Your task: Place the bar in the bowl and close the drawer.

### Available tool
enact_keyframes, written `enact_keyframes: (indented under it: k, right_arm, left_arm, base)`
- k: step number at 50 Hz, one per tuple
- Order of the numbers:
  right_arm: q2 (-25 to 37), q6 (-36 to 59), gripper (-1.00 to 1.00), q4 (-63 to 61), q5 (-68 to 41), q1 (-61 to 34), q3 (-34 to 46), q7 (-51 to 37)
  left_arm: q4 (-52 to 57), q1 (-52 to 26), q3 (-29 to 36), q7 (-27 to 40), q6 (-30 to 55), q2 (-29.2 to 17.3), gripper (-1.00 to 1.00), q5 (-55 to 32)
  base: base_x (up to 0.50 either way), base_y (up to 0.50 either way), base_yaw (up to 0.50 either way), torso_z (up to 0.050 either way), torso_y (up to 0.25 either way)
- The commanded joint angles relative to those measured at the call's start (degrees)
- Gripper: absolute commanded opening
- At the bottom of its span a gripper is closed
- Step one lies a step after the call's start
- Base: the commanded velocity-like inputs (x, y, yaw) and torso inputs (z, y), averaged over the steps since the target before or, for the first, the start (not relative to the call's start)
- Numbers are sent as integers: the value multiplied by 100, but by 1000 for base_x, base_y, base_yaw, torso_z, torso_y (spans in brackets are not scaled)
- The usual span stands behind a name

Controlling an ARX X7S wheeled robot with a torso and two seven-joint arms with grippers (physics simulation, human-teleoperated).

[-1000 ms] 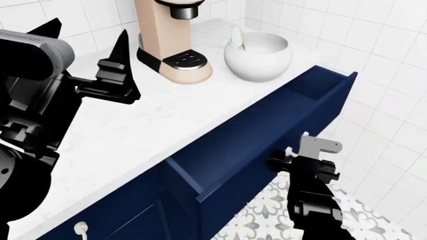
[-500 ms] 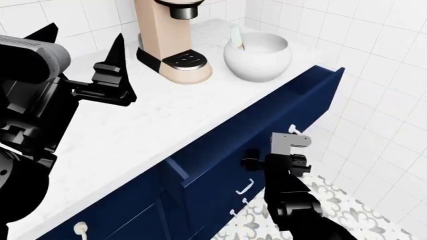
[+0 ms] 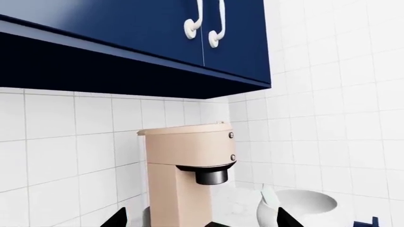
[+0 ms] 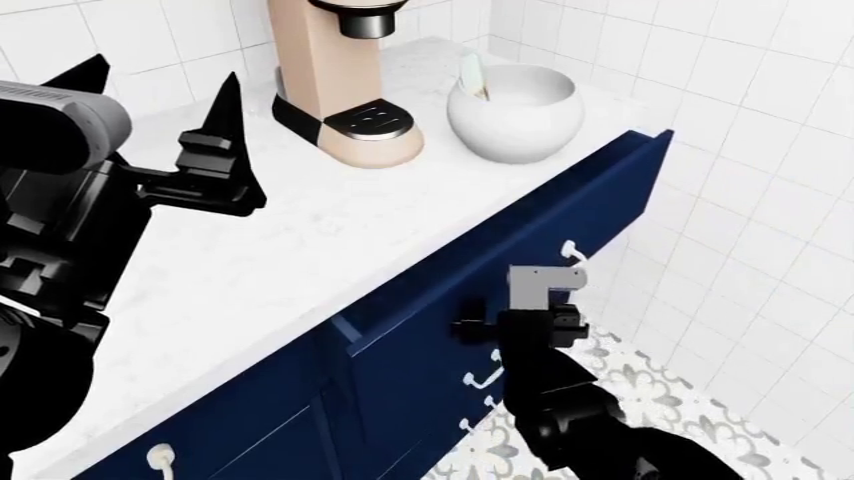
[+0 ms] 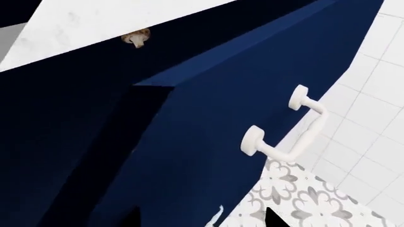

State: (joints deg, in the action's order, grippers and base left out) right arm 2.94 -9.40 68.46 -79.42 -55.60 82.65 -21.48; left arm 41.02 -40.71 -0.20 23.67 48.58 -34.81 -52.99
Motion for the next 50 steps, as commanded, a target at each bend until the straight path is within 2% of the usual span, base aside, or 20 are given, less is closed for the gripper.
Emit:
enact_keyframes:
  k: [1,5,13,22,27,33,38,43,47,50]
  right_arm:
    - [1225,-131,100,-3142,238,-439,727,-1323]
    - [2391,-38,100,-5375,521,-730,835,-2502]
    - [4209,419,100,-8349,1022,-1357,965,-4077]
    - [6232,1184,100,-10852,942,-2430,660,-5225]
    - [7145,1140,100,-11214,224,-3003,219,-5093]
    - [8013,1734,100,-11554,-408,-3749,-281,-5078]
    - [8664,2126,100,-11647,-841,-4215,-712,-4995]
    - [8705,2557,100,-11641,-1216,-4535,-1061,-5210]
    - [8705,2629,100,-11689,-1305,-4584,-1130,-5309]
    - [8705,2520,100,-11703,-1295,-4530,-1092,-5308]
  left_arm:
    - [38,-14,-40,75,28,-12,100,-89]
    - [78,20,-42,95,20,-8,100,-105]
    - [86,3,15,99,8,11,100,-93]
    - [88,-181,409,164,127,223,100,-41]
    - [92,-175,715,305,276,530,100,-160]
    - [-214,-442,917,712,630,993,100,-461]
    - [-357,-549,1226,827,649,1336,100,-348]
    - [-799,-670,1499,823,501,1712,100,-90]
    - [-1168,-712,1877,291,117,1935,100,177]
    - [-1445,-606,1966,-7,-236,2268,100,160]
  base:
    - [0,0,0,0,0]
    - [0,0,0,0,0]
    - [0,0,0,0,0]
    - [0,0,0,0,0]
    - [0,0,0,0,0]
    - [0,0,0,0,0]
    - [0,0,0,0,0]
    - [0,0,0,0,0]
    - [0,0,0,0,0]
    - [0,0,0,0,0]
